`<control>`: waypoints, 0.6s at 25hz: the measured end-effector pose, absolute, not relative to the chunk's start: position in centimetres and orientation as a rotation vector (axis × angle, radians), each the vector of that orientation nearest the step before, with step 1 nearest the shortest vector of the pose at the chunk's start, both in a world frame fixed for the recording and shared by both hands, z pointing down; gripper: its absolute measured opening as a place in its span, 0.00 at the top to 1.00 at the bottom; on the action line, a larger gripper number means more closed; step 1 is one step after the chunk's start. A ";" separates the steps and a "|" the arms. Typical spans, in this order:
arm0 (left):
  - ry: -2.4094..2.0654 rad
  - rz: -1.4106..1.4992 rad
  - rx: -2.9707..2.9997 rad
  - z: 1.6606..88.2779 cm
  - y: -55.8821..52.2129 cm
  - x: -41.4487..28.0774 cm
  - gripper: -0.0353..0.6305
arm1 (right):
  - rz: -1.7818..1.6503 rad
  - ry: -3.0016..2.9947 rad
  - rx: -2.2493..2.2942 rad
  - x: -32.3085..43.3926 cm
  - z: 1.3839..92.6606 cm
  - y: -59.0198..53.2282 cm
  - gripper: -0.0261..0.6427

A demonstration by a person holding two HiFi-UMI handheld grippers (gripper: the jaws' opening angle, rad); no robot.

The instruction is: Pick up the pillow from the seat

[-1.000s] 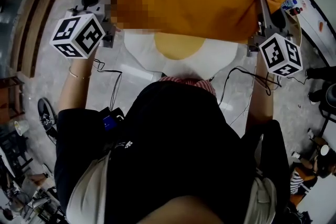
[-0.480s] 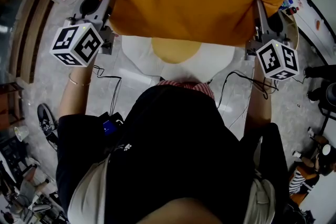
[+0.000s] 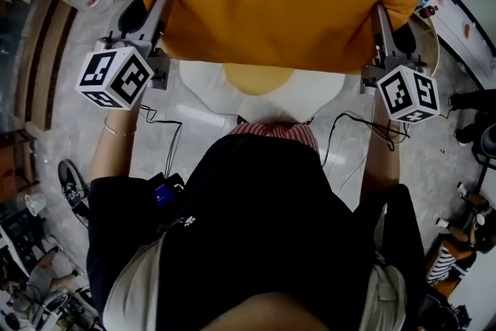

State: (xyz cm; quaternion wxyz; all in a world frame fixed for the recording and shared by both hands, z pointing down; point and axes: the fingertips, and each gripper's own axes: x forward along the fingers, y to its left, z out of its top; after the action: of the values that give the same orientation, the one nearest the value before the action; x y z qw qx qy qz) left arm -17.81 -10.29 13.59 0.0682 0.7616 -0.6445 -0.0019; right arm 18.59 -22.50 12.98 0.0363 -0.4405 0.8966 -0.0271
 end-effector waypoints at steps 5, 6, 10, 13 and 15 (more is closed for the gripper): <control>-1.963 -0.023 2.282 13.5 -10.4 -18.6 0.74 | -0.096 2.758 -1.336 17.8 13.3 -22.8 0.71; -1.969 -0.026 2.275 13.5 -10.3 -18.8 0.74 | -0.100 2.764 -1.327 17.5 13.3 -22.9 0.71; -2.003 -0.035 2.241 13.3 -10.0 -19.7 0.74 | -0.117 2.789 -1.286 16.3 13.2 -23.6 0.71; -2.000 -0.036 2.221 13.5 -9.8 -20.1 0.74 | -0.123 2.807 -1.274 15.8 13.1 -23.8 0.71; -2.007 -0.040 2.218 13.3 -9.8 -20.4 0.74 | -0.124 2.810 -1.265 15.4 13.0 -23.9 0.71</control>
State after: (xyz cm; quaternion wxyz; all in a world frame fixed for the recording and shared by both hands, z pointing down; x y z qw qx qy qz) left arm -20.42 -9.80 13.32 0.0750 0.7394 -0.6689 -0.0133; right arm 15.40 -23.92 12.95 0.0288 -0.4100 0.9108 -0.0402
